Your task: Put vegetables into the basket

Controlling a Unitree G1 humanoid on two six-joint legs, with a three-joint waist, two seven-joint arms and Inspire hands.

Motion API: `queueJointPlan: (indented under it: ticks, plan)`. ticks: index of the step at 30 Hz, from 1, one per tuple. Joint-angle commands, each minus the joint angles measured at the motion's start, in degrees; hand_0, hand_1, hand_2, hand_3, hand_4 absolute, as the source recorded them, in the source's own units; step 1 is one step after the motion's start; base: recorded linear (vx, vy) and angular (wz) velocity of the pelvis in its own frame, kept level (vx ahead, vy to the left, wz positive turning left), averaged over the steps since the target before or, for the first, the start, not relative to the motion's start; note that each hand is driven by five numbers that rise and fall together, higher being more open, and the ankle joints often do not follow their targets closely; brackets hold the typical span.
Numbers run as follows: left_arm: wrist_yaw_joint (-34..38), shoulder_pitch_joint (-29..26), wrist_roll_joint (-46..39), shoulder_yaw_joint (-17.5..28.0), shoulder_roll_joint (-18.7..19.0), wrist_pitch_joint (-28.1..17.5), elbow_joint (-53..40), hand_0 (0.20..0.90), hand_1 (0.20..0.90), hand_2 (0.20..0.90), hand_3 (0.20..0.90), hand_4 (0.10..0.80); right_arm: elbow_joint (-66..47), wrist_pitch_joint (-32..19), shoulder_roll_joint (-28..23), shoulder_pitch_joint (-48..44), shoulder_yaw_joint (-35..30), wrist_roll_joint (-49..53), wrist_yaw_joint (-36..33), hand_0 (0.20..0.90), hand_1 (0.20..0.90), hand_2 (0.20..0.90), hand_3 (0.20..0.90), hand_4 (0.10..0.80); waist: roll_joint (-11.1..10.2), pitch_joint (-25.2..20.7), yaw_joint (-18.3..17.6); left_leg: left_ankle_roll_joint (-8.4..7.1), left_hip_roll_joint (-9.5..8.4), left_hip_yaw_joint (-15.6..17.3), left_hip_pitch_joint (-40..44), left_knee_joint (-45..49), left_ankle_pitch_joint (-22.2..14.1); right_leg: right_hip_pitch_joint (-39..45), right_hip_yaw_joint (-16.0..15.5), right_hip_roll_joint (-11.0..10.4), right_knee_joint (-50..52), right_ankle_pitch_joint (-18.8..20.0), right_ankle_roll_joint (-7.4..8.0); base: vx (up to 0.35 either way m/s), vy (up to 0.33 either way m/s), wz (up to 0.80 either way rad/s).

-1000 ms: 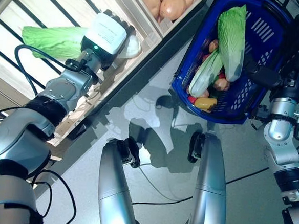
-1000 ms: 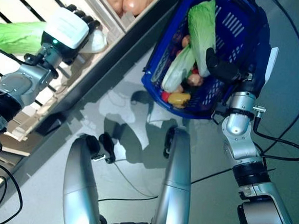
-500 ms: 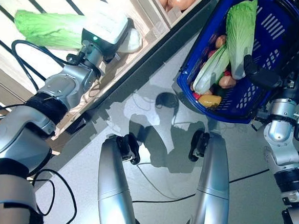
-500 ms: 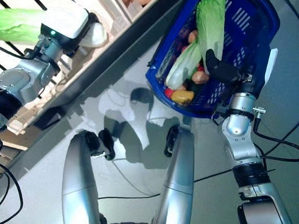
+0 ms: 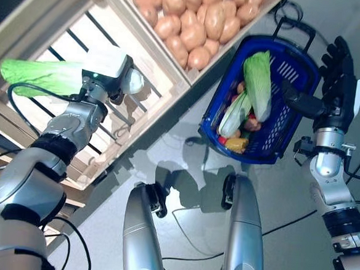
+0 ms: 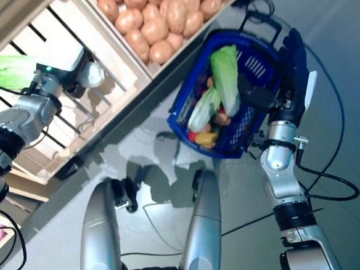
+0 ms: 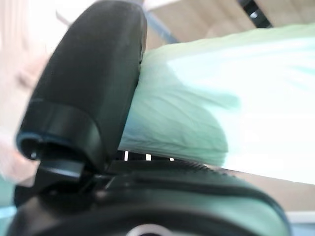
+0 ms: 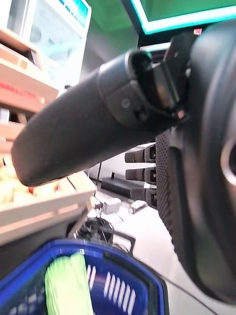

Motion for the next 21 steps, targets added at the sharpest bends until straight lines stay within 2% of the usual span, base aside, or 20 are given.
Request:
queueJointPlan:
  ticks: [1, 2, 3, 7, 8, 9, 10, 11, 12, 13, 14, 16, 21]
  plan:
    - [5.5, 1.5, -6.9, 6.2, 6.4, -5.0, -4.8, 0.3, 0.3, 0.3, 0.3, 0.4, -5.4, -3.4, 2.0, 0.6, -4.9, -1.4, 3.2, 0.9, 0.9, 0.9, 0.9, 0.8, 0.2, -7.5, 0.8, 0.85, -0.97, 0.6, 8.1, -12.2, 5.4, 9.7, 0.7, -2.8, -10.4, 7.8, -1.55, 0.132, -0.006, -0.04]
    - [5.1, 2.6, -7.3, 7.1, 6.3, -5.0, -5.4, 0.3, 0.3, 0.3, 0.3, 0.4, -5.5, -3.1, 2.2, 1.2, -4.7, -1.4, 3.4, 0.9, 0.9, 0.9, 0.9, 0.8, 0.2, -7.8, 0.8, 0.46, -1.1, 0.4, 9.7, -12.4, 4.1, 11.3, 0.8, -2.8, -10.3, 6.5, -1.08, 0.079, -0.005, 0.0]
    - [5.2, 4.8, -9.0, 9.2, 6.2, -7.3, -6.9, 0.3, 0.3, 0.3, 0.3, 0.4, -5.5, -2.8, 2.9, 2.4, -4.7, -1.6, 4.0, 0.9, 0.9, 0.9, 0.9, 0.8, 0.2, -9.1, 1.2, 1.16, -1.53, 1.0, 11.8, -15.2, 6.1, 13.4, -0.1, -2.8, -12.9, 8.1, -1.57, 0.119, -0.005, 0.05]
    - [3.2, 12.7, -16.5, 16.3, 3.1, -11.8, -13.2, 0.3, 0.3, 0.3, 0.3, 0.4, -4.8, -2.7, 5.9, 6.1, -4.0, -1.5, 9.5, 0.9, 0.9, 0.9, 0.9, 0.8, -0.1, -13.4, 2.7, 1.56, -3.18, 1.4, 20.8, -24.5, 8.7, 22.4, -2.1, -2.4, -20.8, 9.5, -1.0, 0.102, -0.014, 0.03]
    - [3.2, 12.9, -16.5, 16.4, 3.1, -11.8, -13.4, 0.3, 0.3, 0.3, 0.3, 0.4, -4.8, -2.7, 5.8, 6.1, -3.9, -1.5, 9.5, 0.9, 0.9, 0.9, 0.9, 0.8, -0.1, -13.3, 2.7, 1.56, -3.2, 1.4, 21.1, -24.7, 8.8, 22.7, -2.2, -2.4, -21.0, 9.6, -1.0, 0.154, -0.038, -0.02]
    - [1.4, 16.4, -20.3, 19.6, 0.8, -14.2, -15.5, 0.3, 0.3, 0.3, 0.3, 0.4, -4.4, -2.9, 7.3, 7.6, -3.4, 0.1, 14.1, 0.9, 0.9, 0.9, 0.9, 0.8, -0.1, -15.2, 3.3, 1.58, -3.86, 1.9, 25.0, -28.9, 10.3, 26.6, -3.3, -1.8, -25.1, 10.5, -0.78, 0.122, -0.035, -0.03]
    - [0.5, 17.3, -20.9, 20.4, 0.3, -14.4, -16.1, 0.3, 0.3, 0.3, 0.3, 0.4, -4.3, -2.7, 7.6, 8.0, -3.4, 0.5, 15.1, 0.9, 0.9, 0.9, 0.9, 0.8, -0.1, -15.8, 3.4, 1.51, -3.98, 2.2, 26.1, -30.1, 10.6, 27.8, -3.6, -1.5, -26.3, 10.7, -0.71, 0.21, -0.078, -0.08]
    - [-2.3, 20.5, -25.8, 23.3, -2.1, -16.7, -18.0, 0.3, 0.3, 0.3, 0.3, 0.4, -4.1, -2.2, 8.9, 9.6, -3.3, 2.2, 20.6, 0.9, 0.9, 0.9, 0.9, 0.8, -0.2, -17.8, 3.8, 1.22, -4.45, 3.0, 30.0, -34.8, 12.4, 32.0, -4.8, -0.7, -31.4, 12.0, -0.36, 0.157, -0.062, -0.11]
    - [-3.1, 21.4, -26.9, 24.0, -2.7, -17.1, -18.6, 0.3, 0.3, 0.3, 0.3, 0.4, -4.0, -1.8, 9.2, 9.9, -3.2, 2.6, 21.9, 0.9, 0.9, 0.9, 0.9, 0.8, -0.2, -18.4, 3.9, 1.19, -4.61, 3.3, 31.3, -36.1, 12.9, 33.3, -5.1, -0.4, -32.9, 12.3, -0.27, 0.159, -0.089, -0.05]
    - [-6.1, 23.3, -32.6, 26.0, -4.6, -18.9, -19.9, 0.3, 0.3, 0.3, 0.3, 0.4, -3.8, -0.2, 10.0, 10.6, -2.8, 4.9, 27.7, 0.9, 0.9, 0.9, 0.9, 0.8, -0.2, -19.7, 4.1, 1.09, -5.08, 3.7, 33.9, -39.7, 14.5, 36.0, -5.8, 0.1, -36.7, 13.5, 0.0, 0.113, -0.061, 0.02]
    - [-7.6, 24.2, -33.6, 26.9, -5.7, -18.9, -20.5, 0.3, 0.3, 0.3, 0.3, 0.4, -3.9, 0.8, 10.3, 11.0, -2.7, 5.2, 29.0, 0.9, 0.9, 0.9, 0.9, 0.8, -0.3, -20.5, 4.2, 1.01, -5.31, 3.9, 35.3, -41.8, 15.3, 37.7, -6.2, 0.4, -38.9, 14.0, 0.14, 0.123, -0.085, 0.06]
    - [-13.2, 26.8, -40.9, 29.7, -9.1, -20.3, -22.4, 0.3, 0.3, 0.3, 0.3, 0.4, -3.4, 5.2, 10.9, 11.9, -1.9, 6.8, 35.5, 0.9, 0.9, 0.9, 0.9, 0.8, -0.4, -22.9, 4.6, 0.72, -6.2, 4.3, 39.6, -48.5, 18.1, 42.8, -7.2, 1.8, -46.2, 16.0, 0.54, 0.132, -0.08, 0.05]
    - [-21.6, 28.5, -53.6, 31.6, -13.4, -20.2, -25.0, 0.3, 0.3, 0.3, 0.3, 0.4, -3.7, 13.3, 10.8, 11.2, 0.0, 12.8, 47.0, 0.9, 0.9, 0.9, 0.9, 0.8, -0.8, -25.1, 5.1, 0.04, -6.85, 4.0, 44.2, -56.4, 21.7, 48.1, -8.4, 3.6, -53.9, 18.9, 0.87, 0.059, -0.078, 0.06]
